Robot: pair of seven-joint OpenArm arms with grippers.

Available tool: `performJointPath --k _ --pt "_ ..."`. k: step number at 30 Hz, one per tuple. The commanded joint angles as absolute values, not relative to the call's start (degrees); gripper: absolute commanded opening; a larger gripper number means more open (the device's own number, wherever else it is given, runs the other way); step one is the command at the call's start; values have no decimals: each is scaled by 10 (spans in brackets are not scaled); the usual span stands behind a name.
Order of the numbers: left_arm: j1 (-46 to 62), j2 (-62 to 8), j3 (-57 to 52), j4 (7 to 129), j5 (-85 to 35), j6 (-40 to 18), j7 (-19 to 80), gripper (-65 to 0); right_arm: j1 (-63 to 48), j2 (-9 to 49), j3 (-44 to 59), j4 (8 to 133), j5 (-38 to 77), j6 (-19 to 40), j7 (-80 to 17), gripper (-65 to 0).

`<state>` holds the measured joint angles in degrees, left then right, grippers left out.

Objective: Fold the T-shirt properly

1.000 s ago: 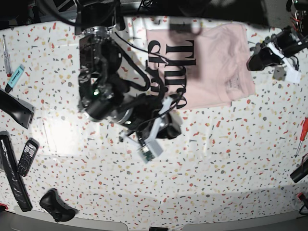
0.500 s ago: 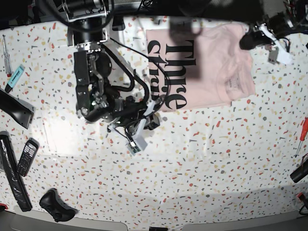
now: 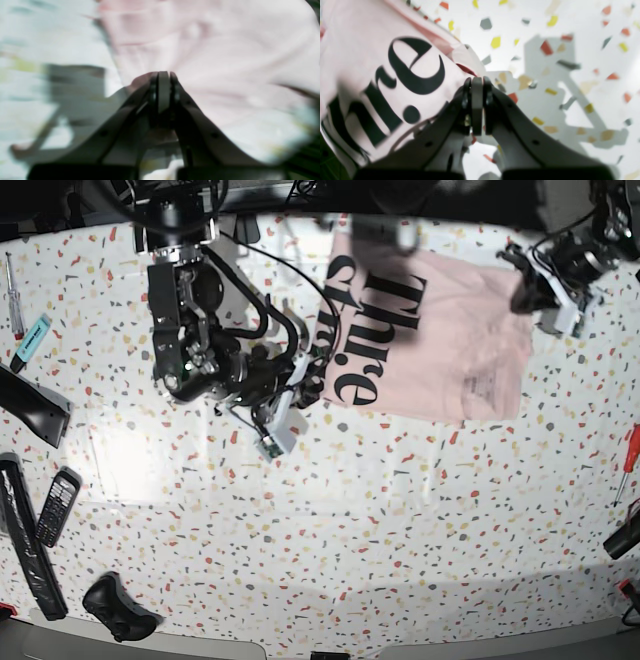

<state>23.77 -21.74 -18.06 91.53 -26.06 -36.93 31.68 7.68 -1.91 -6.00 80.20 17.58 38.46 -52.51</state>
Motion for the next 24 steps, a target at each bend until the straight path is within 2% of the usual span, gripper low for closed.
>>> performJointPath --k 1,8,12,18,21,24 --pt "226 -233 -185 915 -269 -368 296 -650 80 -20 -62 813 192 400 -517 -650" --pt "120 -245 -183 814 -270 -366 243 -650 30 -21 -127 845 216 400 -514 -650" --pt "84 -256 -183 798 -292 -366 268 -650 15 -21 -185 860 209 400 -499 -650" --pt "121 -323 -184 885 -407 -366 356 -650 39 -21 -161 879 207 400 -475 -650" --pt "165 -341 -202 925 -406 -329 357 -650 57 -21 -132 879 207 400 -480 -650" --pt "213 -340 -231 938 -406 -325 369 -650 66 -21 -108 879 207 400 -483 -650"
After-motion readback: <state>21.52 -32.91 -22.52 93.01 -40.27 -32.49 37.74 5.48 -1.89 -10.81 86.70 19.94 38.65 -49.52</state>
